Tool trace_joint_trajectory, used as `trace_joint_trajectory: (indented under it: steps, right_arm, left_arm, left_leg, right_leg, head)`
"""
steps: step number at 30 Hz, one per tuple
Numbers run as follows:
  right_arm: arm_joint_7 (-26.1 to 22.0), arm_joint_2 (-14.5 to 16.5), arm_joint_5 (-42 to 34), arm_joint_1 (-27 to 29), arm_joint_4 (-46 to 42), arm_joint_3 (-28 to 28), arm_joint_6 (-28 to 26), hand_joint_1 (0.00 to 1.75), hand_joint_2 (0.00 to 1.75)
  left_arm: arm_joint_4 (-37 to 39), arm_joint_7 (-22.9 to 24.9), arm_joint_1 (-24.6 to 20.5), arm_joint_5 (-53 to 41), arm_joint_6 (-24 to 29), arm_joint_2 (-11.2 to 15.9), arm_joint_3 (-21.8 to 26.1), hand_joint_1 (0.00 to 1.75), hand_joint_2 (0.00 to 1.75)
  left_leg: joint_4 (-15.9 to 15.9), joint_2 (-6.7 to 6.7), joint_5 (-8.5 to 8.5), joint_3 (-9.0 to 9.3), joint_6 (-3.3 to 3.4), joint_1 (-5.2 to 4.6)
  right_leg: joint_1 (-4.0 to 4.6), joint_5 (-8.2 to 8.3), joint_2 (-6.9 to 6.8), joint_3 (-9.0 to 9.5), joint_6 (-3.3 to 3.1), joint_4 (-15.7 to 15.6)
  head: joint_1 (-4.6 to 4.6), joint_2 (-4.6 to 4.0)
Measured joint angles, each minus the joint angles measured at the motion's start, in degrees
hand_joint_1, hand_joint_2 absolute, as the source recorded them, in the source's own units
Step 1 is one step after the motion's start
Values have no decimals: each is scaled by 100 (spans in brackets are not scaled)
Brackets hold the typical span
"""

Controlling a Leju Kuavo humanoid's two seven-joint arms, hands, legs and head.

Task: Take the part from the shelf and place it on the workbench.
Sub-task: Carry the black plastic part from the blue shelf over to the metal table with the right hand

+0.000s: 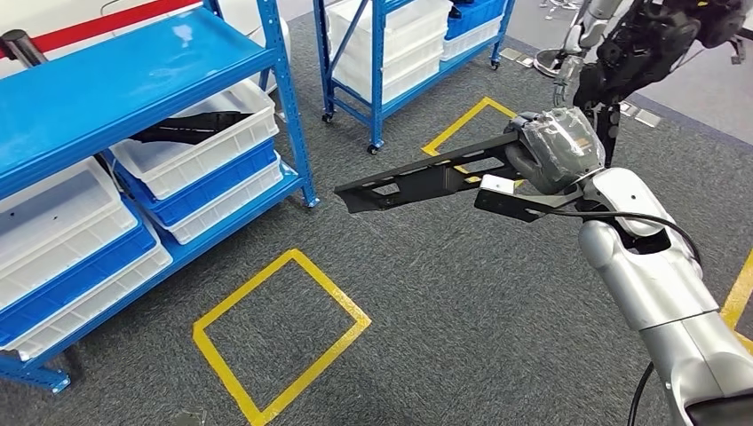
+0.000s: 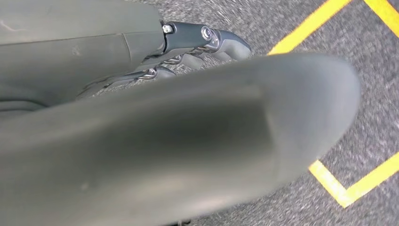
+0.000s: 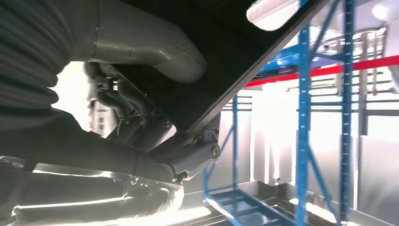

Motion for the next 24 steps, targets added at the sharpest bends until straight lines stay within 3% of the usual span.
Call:
trace_joint_trajectory:
  steps: [2, 3, 5, 7, 9, 11, 12, 13, 14, 16, 18, 19, 21, 23, 24]
  right_arm:
    - [-5, 2, 2, -19, 0, -1, 2, 175, 175]
    - [-6, -1, 1, -24, 1, -1, 2, 175, 175]
    - [-7, -12, 1, -30, 3, -3, 3, 175, 175]
    - [-9, -21, -1, -51, 5, -3, 5, 175, 175]
    - [-16, -17, -6, -73, 6, -2, 14, 175, 175]
    - [-28, -10, -18, -79, 9, 2, 22, 175, 175]
    - [-35, -7, -26, -78, 12, 4, 27, 175, 175]
    - [-39, -7, -32, -78, 18, 5, 31, 175, 175]
    - [-43, -8, -37, -79, 24, 5, 35, 175, 175]
    - [-51, -8, -46, -88, 32, 5, 38, 175, 175]
    - [-56, -7, -55, -108, 43, 10, 44, 175, 175]
    - [-56, -9, -57, -114, 50, 11, 48, 175, 175]
    - [-57, -30, -58, -112, 58, 8, 51, 175, 175]
    - [-57, -60, -62, -134, 68, 4, 51, 175, 175]
    - [-58, -66, -63, -147, 73, 5, 51, 175, 175]
  left_arm:
    - [-1, 5, -11, 1, 1, 4, 0, 0, 0]
    - [-1, 7, -16, 1, 1, 8, 0, 0, 0]
    - [-1, 8, -25, 0, 3, 8, 0, 0, 0]
    - [-1, 9, -34, -4, 5, 7, -1, 0, 0]
    - [0, 19, -27, -13, 9, 3, -3, 0, 0]
    - [1, 42, -5, -17, 21, 1, -4, 0, 0]
    - [2, 54, 4, -17, 28, 1, -4, 0, 0]
    - [2, 61, 9, -17, 34, 1, -4, 0, 0]
    - [2, 66, 11, -18, 38, 2, -4, 0, 0]
    - [4, 74, 13, -18, 44, 7, -4, 0, 0]
    - [8, 82, 19, -19, 50, 14, -4, 0, 0]
    - [10, 87, 23, -19, 53, 17, -4, 0, 0]
    - [10, 92, 19, -19, 61, 15, -3, 0, 0]
    - [9, 91, 13, -20, 66, 18, -2, 0, 0]
    - [9, 91, 16, -20, 66, 21, -2, 0, 0]
  left_leg:
    - [39, 126, -21, -15, -59, -40]
    - [54, 178, -28, -21, -83, -59]
    - [69, 268, -35, -24, -126, -52]
    - [220, 42, -184, -83, -193, 4]
    - [799, -364, -577, -319, -244, 48]
    - [1535, -517, -923, -637, -256, 59]
    - [1714, -531, -955, -714, -253, 60]
    - [1682, -540, -875, -689, -241, 62]
    - [1421, -572, -693, -551, -221, 67]
    - [653, -858, -309, -167, -171, 87]
    - [218, -1123, -178, 24, -147, 90]
    - [176, -1141, -182, 31, -137, 75]
    - [41, -972, -99, 74, -86, 43]
    - [-138, -787, 27, 134, -12, 48]
    - [-187, -687, 65, 142, 8, 54]
  right_leg:
    - [28, 109, -200, 372, -13, -600]
    - [42, 118, -221, 410, -58, -686]
    - [29, 165, -65, 384, -149, -685]
    - [1, 202, 55, 361, -231, -697]
    - [-14, 241, 169, 327, -315, -707]
    - [-2, 276, 306, 278, -367, -706]
    - [4, 294, 387, 258, -377, -705]
    - [5, 310, 471, 244, -378, -704]
    - [4, 327, 560, 236, -370, -703]
    - [8, 362, 710, 218, -327, -698]
    - [1, 413, 847, 159, -250, -696]
    - [-12, 454, 923, 127, -192, -719]
    - [-29, 533, 1013, 84, -90, -798]
    - [17, 419, 742, -67, -98, -586]
    - [30, 269, 533, -215, -137, -278]
  head:
    - [-7, 0]
    - [-21, 0]
    - [-52, 0]
    - [-70, 0]
    - [-87, 0]
    - [-92, 0]
    - [-93, 0]
    - [-93, 0]
    - [-94, 0]
    - [-88, 0]
    - [-86, 0]
    - [-88, 0]
    - [-91, 0]
    - [-60, 0]
    - [-37, 0]
